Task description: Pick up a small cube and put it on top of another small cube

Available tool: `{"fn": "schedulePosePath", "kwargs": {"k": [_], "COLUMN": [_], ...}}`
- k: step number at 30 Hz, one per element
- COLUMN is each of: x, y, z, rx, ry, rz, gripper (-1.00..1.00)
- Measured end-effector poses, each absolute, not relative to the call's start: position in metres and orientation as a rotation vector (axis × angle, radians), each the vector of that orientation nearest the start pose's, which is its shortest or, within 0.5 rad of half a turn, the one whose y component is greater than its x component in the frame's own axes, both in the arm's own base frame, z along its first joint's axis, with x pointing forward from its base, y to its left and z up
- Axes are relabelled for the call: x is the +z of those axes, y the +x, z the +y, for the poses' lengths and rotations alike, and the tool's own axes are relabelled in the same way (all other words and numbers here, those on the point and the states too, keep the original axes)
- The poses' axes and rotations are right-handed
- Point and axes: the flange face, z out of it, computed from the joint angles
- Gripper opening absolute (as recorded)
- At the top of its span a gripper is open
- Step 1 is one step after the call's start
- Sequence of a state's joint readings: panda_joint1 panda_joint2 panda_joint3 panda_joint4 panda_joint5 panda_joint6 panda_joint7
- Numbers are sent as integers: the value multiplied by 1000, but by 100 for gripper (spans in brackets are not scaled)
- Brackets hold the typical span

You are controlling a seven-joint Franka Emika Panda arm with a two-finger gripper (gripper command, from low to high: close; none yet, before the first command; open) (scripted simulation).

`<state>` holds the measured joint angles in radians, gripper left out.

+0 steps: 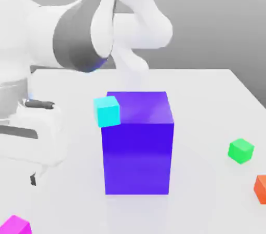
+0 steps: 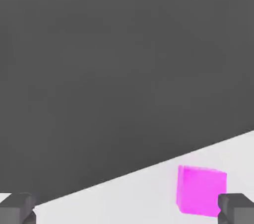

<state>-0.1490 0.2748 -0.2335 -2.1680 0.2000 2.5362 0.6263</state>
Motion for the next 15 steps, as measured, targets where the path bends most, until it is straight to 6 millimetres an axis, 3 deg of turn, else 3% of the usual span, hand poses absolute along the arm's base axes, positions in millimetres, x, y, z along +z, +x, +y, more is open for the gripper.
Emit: {"fn": "schedulePosePath", "kwargs": {"k": [4,8,9,15], "x": [212,148,135,129], "y": [516,512,511,510], "z": [-244,-252,-252,-252], "rx": [-33,-3,-1,0], "ry": [-2576,-2580,-2580,-2579], "rz": [1769,1792,1793,1794], "gripper": [0,0,-100,-100]}}
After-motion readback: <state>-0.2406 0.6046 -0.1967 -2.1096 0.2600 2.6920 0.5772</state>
